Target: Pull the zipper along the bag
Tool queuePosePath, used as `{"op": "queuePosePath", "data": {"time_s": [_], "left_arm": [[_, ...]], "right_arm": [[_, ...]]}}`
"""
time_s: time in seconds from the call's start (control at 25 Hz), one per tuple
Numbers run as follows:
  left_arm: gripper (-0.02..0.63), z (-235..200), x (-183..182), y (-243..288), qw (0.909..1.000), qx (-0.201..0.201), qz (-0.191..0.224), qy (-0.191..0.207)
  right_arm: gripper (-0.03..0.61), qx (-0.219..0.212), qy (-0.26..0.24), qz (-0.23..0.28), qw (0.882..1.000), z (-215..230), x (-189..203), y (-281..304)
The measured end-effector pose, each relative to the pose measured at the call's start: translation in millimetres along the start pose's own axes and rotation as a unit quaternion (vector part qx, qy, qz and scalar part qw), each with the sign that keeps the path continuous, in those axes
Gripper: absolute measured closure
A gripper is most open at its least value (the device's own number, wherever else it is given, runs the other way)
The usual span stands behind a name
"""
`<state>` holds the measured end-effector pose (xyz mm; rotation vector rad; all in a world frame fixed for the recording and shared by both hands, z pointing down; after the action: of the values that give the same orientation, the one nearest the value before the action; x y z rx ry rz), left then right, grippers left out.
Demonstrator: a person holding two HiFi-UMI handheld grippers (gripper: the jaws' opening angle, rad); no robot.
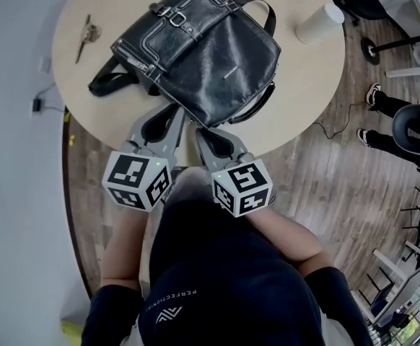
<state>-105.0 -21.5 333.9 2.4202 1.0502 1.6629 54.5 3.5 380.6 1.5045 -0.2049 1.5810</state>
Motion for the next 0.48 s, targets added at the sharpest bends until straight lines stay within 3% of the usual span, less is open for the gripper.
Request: {"op": "queuePosePath", "data": {"time_s": [0.16, 0.48], "left_arm": [[0.612, 0.0, 14.0, -4.3, 0.9970, 0.019, -0.046, 0.060], [0.604, -11.0, 14.2, -9.1, 0.9963, 0.040, -0.051, 0.056]], "right_arm": [[0.565, 0.012, -0.001, 0.009, 1.000, -2.5, 2.5, 2.0], [0.561, 0.041, -0.006, 0.030, 0.999, -5.6, 5.4, 6.6]]}}
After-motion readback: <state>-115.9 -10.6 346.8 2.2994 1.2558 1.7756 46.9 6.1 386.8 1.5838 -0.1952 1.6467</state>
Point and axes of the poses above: the fingertips, and each gripper's own axes: y forward along the fingers, z to its right, x out of its underside, the point moved 10 cm from there along -y, backward along the fingers, and after that the axes turned 10 degrees about -y, right-handed, at the moved point
